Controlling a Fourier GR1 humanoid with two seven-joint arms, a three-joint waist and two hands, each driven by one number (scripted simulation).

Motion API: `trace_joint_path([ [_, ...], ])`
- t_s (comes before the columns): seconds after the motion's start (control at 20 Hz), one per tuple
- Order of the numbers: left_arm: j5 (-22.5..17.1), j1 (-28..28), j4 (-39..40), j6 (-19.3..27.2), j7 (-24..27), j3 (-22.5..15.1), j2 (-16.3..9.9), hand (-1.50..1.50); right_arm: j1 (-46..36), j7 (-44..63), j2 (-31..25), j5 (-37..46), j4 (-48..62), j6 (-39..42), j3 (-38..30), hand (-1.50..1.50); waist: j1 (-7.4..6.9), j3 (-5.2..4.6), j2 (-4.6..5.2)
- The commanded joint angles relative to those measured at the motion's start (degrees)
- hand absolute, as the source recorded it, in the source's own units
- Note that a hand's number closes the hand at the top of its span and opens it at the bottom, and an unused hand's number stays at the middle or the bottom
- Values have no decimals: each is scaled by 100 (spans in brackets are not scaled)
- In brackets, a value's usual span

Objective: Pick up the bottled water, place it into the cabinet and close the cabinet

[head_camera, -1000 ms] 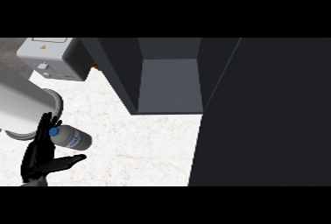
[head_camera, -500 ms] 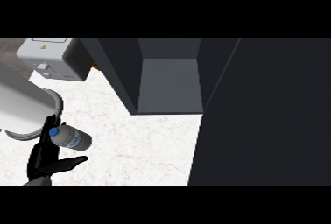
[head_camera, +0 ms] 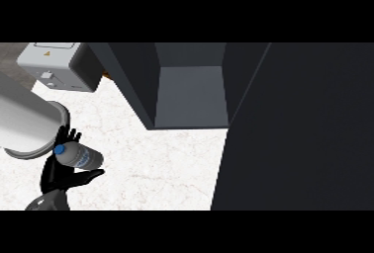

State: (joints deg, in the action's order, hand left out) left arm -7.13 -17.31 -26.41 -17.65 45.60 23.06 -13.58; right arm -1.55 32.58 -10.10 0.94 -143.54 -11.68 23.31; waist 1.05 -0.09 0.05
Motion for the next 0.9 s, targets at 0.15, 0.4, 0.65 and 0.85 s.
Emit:
trace_joint_path([
  [0.15,-149,-264,571,-483,184,48,-92,-150,692,-157,-8,372,-714,-4,372,-150,-12,3,-4],
  [0.4,-119,-312,658,-1019,69,-124,23,150,351,233,-308,-459,-971,108,-613,-150,-22,1,5],
  [0.65,188,-483,629,-469,607,-341,80,150,1168,-729,-310,-595,-663,481,-528,-150,33,4,13],
  [0.85,392,-509,535,185,1145,-422,153,150,1270,-657,-320,-529,-920,493,-579,-150,52,1,9],
])
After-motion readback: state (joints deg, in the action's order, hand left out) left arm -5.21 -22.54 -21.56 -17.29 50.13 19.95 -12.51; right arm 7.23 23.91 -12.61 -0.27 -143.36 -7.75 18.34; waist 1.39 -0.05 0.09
